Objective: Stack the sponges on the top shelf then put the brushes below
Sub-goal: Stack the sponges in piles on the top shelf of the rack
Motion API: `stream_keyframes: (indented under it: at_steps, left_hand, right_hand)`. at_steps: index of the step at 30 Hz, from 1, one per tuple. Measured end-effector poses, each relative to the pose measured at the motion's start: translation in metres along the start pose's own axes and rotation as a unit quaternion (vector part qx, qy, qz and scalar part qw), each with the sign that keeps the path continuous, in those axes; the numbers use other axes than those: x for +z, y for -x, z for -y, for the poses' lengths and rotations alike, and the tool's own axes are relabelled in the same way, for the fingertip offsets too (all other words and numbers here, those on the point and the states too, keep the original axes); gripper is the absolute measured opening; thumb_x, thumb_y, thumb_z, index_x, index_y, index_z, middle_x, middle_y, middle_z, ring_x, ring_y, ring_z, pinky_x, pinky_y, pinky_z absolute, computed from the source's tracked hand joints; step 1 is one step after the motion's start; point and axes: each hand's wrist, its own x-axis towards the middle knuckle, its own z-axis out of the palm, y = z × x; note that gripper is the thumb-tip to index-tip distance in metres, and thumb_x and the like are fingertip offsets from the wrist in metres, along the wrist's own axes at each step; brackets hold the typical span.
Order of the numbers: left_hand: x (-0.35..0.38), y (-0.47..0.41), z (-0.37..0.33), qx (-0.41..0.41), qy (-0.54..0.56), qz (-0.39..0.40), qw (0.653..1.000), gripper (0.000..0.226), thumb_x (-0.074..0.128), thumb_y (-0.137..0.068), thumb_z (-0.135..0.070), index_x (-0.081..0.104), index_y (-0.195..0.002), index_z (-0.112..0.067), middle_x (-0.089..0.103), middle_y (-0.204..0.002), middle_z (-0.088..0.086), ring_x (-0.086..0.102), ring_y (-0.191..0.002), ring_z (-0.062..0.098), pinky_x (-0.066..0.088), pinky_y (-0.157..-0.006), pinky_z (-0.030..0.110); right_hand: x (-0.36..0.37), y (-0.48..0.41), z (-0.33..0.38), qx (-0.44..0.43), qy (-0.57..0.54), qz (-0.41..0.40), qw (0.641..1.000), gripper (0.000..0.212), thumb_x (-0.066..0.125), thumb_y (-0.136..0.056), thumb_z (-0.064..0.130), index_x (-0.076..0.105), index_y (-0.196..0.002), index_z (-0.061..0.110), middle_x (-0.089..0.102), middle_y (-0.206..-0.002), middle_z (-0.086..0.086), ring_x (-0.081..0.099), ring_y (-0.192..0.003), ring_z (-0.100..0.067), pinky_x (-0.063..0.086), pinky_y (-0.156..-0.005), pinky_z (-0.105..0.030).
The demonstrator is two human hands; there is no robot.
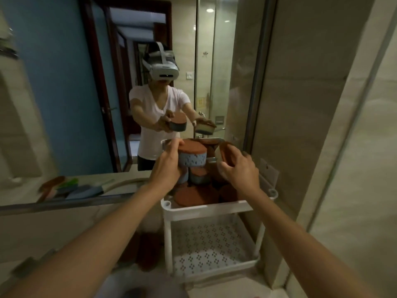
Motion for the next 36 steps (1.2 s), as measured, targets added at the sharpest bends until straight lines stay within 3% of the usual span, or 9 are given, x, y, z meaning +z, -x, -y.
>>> stream_keyframes:
  at_steps: [4, 10, 16, 20, 22, 25, 28, 32, 36]
  left_hand:
    - [0.020, -0.022, 0.013, -0.025, 0.022, 0.015, 0.999, 0.042, 0.050, -0.084, 0.008, 0.038, -0.122, -0.005, 0.051, -0.120, 0.019, 0.055, -0.109, 0.033, 0.041, -0.073, 0.035]
    - [0.039, -0.028, 0.025, -0.033, 0.052, 0.020, 0.998, 0.040, 0.051, -0.082, 0.011, 0.038, -0.117, -0.004, 0.052, -0.118, 0.018, 0.054, -0.108, 0.030, 0.039, -0.073, 0.028]
    - [0.041, -0.024, 0.029, -0.028, 0.066, 0.017, 0.997, 0.038, 0.055, -0.082, 0.007, 0.039, -0.115, -0.004, 0.056, -0.110, 0.018, 0.059, -0.100, 0.032, 0.050, -0.074, 0.042]
    - [0.040, -0.029, 0.026, -0.030, 0.057, 0.043, 0.997, 0.040, 0.054, -0.081, 0.009, 0.036, -0.113, -0.007, 0.052, -0.116, 0.016, 0.056, -0.105, 0.032, 0.049, -0.075, 0.042]
    - [0.039, -0.032, 0.023, -0.025, 0.048, 0.053, 0.997, 0.043, 0.050, -0.080, 0.012, 0.035, -0.114, -0.008, 0.048, -0.120, 0.015, 0.054, -0.107, 0.031, 0.048, -0.079, 0.040]
    - [0.037, -0.039, 0.015, -0.002, 0.018, 0.046, 0.999, 0.044, 0.046, -0.080, 0.014, 0.037, -0.118, -0.006, 0.042, -0.125, 0.016, 0.053, -0.109, 0.034, 0.048, -0.084, 0.040]
    - [0.041, -0.051, 0.002, 0.000, -0.027, 0.055, 0.998, 0.049, 0.042, -0.083, 0.013, 0.037, -0.125, -0.011, 0.031, -0.146, 0.015, 0.051, -0.118, 0.037, 0.048, -0.091, 0.049]
    - [0.052, -0.063, -0.017, 0.049, -0.016, 0.085, 0.995, 0.054, 0.040, -0.086, 0.013, 0.040, -0.133, -0.014, 0.026, -0.152, 0.014, 0.043, -0.131, 0.036, 0.044, -0.102, 0.042]
    - [0.063, -0.069, -0.027, 0.066, 0.060, 0.105, 0.990, 0.060, 0.041, -0.088, 0.009, 0.032, -0.143, -0.016, 0.039, -0.146, 0.015, 0.041, -0.134, 0.030, 0.039, -0.109, 0.041]
  right_hand:
    - [0.025, -0.030, -0.008, -0.009, 0.046, 0.032, 0.998, 0.056, 0.051, -0.090, 0.039, 0.033, -0.142, 0.031, 0.053, -0.132, -0.011, 0.056, -0.114, -0.030, 0.048, -0.092, -0.039]
    - [0.053, -0.048, -0.019, -0.018, 0.121, 0.072, 0.990, 0.047, 0.042, -0.096, 0.040, 0.035, -0.141, 0.030, 0.022, -0.151, -0.020, 0.046, -0.124, -0.038, 0.044, -0.095, -0.041]
    - [0.068, -0.050, -0.028, -0.031, 0.158, 0.098, 0.982, 0.041, 0.027, -0.098, 0.045, 0.046, -0.134, 0.035, 0.033, -0.147, -0.015, 0.044, -0.124, -0.039, 0.042, -0.099, -0.048]
    - [0.062, -0.054, -0.022, -0.024, 0.134, 0.182, 0.974, 0.050, 0.011, -0.091, 0.047, 0.042, -0.127, 0.033, 0.044, -0.139, -0.016, 0.039, -0.128, -0.041, 0.034, -0.102, -0.057]
    - [0.052, -0.051, -0.016, -0.030, 0.066, 0.152, 0.986, 0.042, 0.018, -0.096, 0.037, 0.050, -0.118, 0.021, 0.053, -0.130, -0.015, 0.039, -0.130, -0.036, 0.033, -0.105, -0.053]
    - [0.035, -0.039, -0.005, -0.020, -0.159, 0.022, 0.987, 0.022, 0.037, -0.098, 0.025, 0.059, -0.098, 0.021, 0.062, -0.104, -0.001, 0.056, -0.106, -0.020, 0.046, -0.090, -0.037]
    - [0.016, -0.033, 0.006, -0.005, -0.282, 0.052, 0.958, 0.012, 0.048, -0.093, 0.017, 0.055, -0.103, 0.017, 0.056, -0.090, 0.010, 0.054, -0.086, -0.003, 0.045, -0.070, -0.019]
    - [0.000, -0.036, 0.005, 0.045, -0.293, 0.102, 0.950, 0.020, 0.058, -0.089, 0.026, 0.051, -0.104, 0.016, 0.057, -0.098, 0.001, 0.056, -0.087, -0.009, 0.048, -0.077, -0.026]
    - [-0.006, -0.038, -0.009, 0.053, -0.229, 0.061, 0.970, 0.041, 0.063, -0.086, 0.023, 0.045, -0.123, 0.017, 0.055, -0.110, -0.001, 0.058, -0.102, -0.018, 0.051, -0.087, -0.033]
